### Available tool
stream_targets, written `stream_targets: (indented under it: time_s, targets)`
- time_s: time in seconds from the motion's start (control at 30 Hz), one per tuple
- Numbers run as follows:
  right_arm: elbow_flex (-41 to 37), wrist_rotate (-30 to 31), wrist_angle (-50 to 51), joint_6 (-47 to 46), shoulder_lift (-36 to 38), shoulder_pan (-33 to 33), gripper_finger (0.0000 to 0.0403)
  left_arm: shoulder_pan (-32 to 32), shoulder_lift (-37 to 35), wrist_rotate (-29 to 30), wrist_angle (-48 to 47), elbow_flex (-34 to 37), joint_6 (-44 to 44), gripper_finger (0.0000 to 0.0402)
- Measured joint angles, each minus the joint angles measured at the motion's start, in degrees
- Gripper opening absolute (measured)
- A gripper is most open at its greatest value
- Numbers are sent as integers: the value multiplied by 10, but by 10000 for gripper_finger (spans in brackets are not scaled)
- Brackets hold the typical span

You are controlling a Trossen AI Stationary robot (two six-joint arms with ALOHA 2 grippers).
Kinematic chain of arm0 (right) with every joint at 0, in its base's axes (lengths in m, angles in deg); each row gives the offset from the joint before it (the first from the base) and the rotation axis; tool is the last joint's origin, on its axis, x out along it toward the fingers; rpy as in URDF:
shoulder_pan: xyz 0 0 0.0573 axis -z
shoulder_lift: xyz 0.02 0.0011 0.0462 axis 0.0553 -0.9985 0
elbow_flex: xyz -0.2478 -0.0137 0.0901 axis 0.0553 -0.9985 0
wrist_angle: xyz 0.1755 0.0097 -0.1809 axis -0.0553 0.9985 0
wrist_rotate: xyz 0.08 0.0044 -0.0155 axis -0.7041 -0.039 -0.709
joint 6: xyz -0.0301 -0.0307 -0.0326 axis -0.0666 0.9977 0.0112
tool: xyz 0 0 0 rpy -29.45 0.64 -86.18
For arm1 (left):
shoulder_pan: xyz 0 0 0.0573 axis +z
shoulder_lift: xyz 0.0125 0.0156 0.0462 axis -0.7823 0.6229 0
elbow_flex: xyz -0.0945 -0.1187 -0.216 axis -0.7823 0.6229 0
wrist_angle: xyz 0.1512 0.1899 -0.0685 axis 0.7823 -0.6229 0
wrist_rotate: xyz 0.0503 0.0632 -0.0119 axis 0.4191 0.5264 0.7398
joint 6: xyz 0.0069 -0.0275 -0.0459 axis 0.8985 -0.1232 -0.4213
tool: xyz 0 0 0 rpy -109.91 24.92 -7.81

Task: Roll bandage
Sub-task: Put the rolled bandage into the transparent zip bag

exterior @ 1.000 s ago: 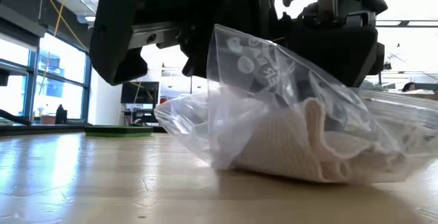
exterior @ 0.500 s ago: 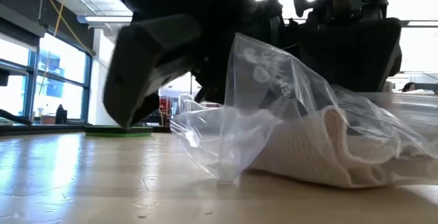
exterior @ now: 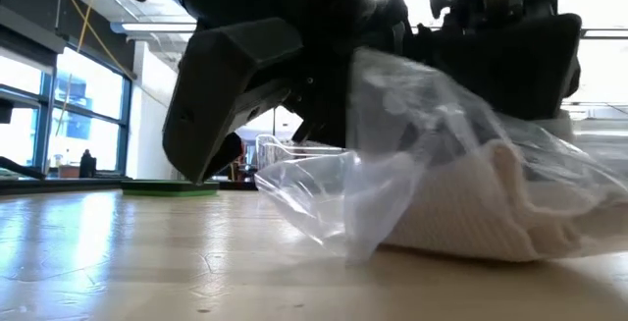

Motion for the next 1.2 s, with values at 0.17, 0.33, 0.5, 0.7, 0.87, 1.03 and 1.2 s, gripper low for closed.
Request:
stream_targets:
  time_s: [0.17, 0.33, 0.5, 0.7, 0.87, 1.03, 1.2]
  targets:
    - [2, 7, 6, 0, 18, 1, 190, -8, -14, 15, -5, 0, 3, 10]
    - [4, 6, 25, 11, 30, 1, 190, -8, -19, 18, -19, 0, 8, 4]
    - [4, 16, 21, 10, 36, -9, 190, -15, -19, 32, -29, -1, 12, 3]
    - [5, 27, 22, 11, 37, -11, 190, -25, -19, 31, -22, -1, -12, 6]
    - [5, 36, 27, 27, 37, -7, 190, -20, -33, 6, -69, -24, -33, 33]
    - [4, 38, 38, 25, 37, -10, 190, -3, -41, -65, -100, -39, -65, 66]
    - [2, 44, 41, 22, 37, -10, 190, 2, -42, -67, -114, -39, -41, 103]
